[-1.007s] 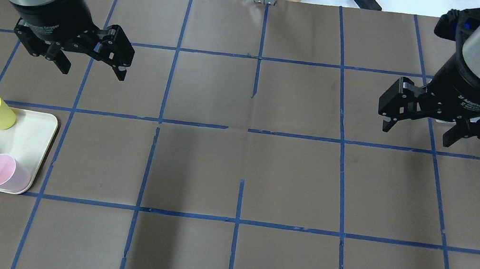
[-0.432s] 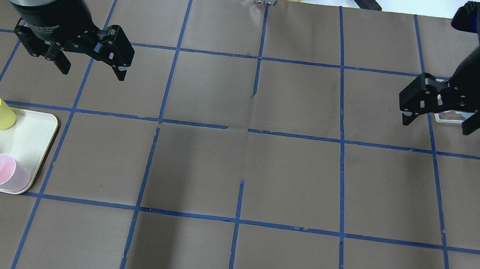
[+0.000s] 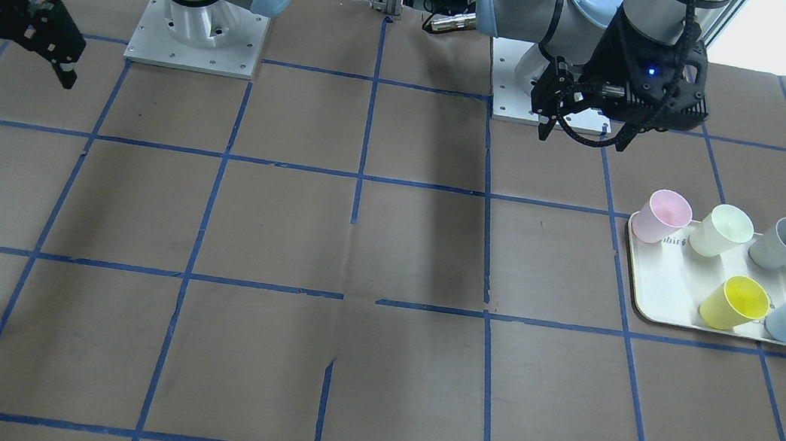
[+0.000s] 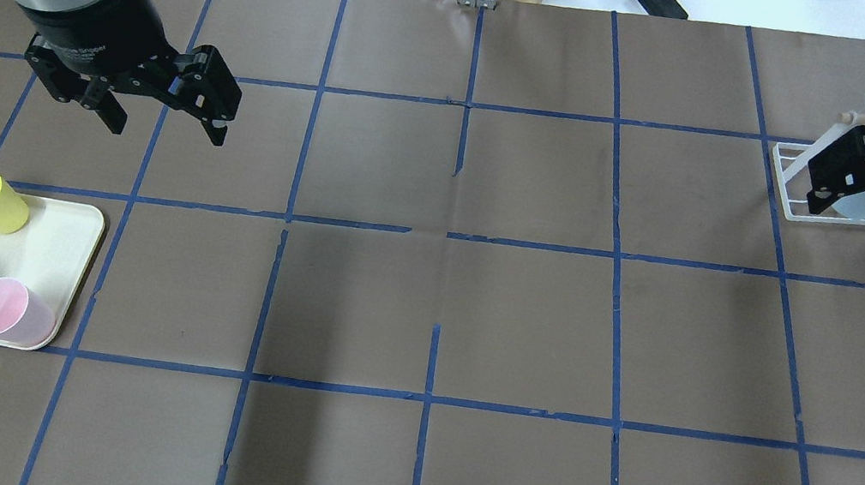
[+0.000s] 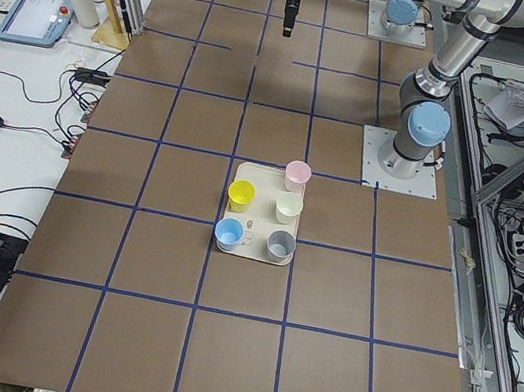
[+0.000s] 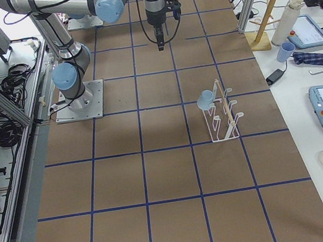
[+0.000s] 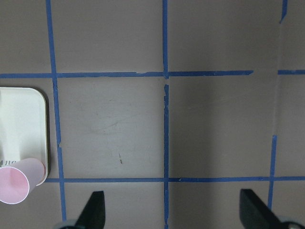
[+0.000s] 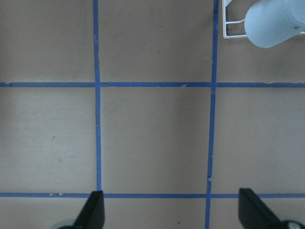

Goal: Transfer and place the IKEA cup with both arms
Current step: 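Move the right gripper over the wire rack and lower onto the light blue cup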

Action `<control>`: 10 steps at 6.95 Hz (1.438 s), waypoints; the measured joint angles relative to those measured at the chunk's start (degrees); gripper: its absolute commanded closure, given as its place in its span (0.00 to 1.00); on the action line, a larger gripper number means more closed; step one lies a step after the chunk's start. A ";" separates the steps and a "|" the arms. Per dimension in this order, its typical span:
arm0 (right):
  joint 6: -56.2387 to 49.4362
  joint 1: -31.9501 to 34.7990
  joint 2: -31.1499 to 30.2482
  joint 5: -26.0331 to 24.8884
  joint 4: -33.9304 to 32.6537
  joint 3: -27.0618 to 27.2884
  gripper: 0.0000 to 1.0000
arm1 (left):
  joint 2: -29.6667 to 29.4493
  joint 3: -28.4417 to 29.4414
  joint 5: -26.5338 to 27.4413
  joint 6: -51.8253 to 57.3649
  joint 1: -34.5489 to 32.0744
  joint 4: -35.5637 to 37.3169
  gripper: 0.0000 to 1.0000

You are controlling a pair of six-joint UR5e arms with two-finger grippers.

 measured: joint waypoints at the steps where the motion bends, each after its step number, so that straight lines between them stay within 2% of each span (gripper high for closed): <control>1: -6.03 -2.39 1.81 -0.01 -3.20 -0.17 0.00 | 0.01 -0.01 0.00 0.00 0.00 0.01 0.00; 5: -20.50 -8.09 10.54 0.22 -14.39 -0.52 0.00 | 0.00 -0.04 -0.04 -0.03 0.00 0.01 0.00; 10: -26.46 -10.16 21.29 1.50 -27.73 -0.81 0.00 | 0.02 -0.12 -0.09 -0.16 0.00 -0.08 0.00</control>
